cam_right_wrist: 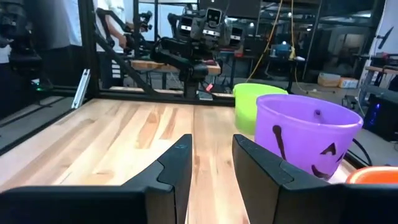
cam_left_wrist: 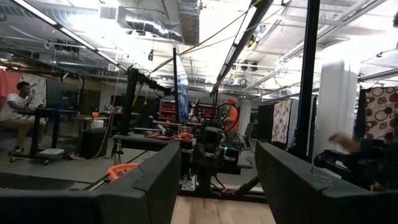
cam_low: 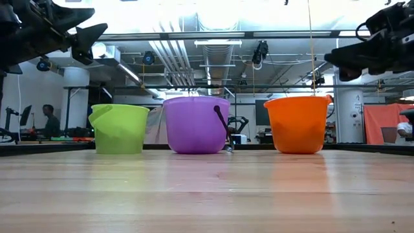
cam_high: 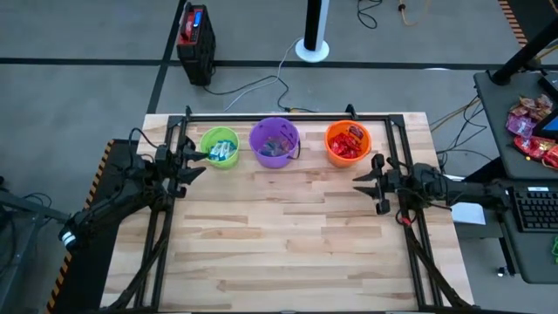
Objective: Sort candy by brand, put in halloween buckets
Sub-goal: Return to Home Position
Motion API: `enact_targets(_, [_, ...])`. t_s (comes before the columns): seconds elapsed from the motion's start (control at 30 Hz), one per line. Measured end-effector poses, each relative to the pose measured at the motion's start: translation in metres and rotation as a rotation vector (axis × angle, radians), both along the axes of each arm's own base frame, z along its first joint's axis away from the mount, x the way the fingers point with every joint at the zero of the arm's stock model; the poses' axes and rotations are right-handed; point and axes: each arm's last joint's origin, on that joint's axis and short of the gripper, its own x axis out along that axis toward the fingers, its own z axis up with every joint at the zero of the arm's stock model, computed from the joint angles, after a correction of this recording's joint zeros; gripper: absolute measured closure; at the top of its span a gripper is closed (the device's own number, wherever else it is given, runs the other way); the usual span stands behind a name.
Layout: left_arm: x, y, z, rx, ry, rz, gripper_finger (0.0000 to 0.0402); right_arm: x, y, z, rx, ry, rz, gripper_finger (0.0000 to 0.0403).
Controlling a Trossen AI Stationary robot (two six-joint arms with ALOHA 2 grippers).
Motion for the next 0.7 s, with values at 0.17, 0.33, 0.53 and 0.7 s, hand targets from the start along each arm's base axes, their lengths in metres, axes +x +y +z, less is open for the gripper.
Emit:
enact_targets(0.17, [0.0,0.0,0.0,0.0,0.0,0.0,0.0212,0.002,0.0,-0.002,0.003,0.026,0.0,0.0293])
enact_targets(0.33, [0.0,0.0,0.0,0.0,-0.001,0.0,0.0212,0.003,0.0,-0.003,0.004,0.04,0.0,0.0293])
enact_targets(0.53, [0.0,0.0,0.0,0.0,-0.001,0.0,0.0212,0.003,0.0,-0.003,0.004,0.04,0.0,0.0293])
enact_targets(0.7, [0.002,-0.012,-0.001,0.003,-0.028,-0.04,0.0212,0.003,0.0,-0.003,0.004,0.04,0.0,0.0294])
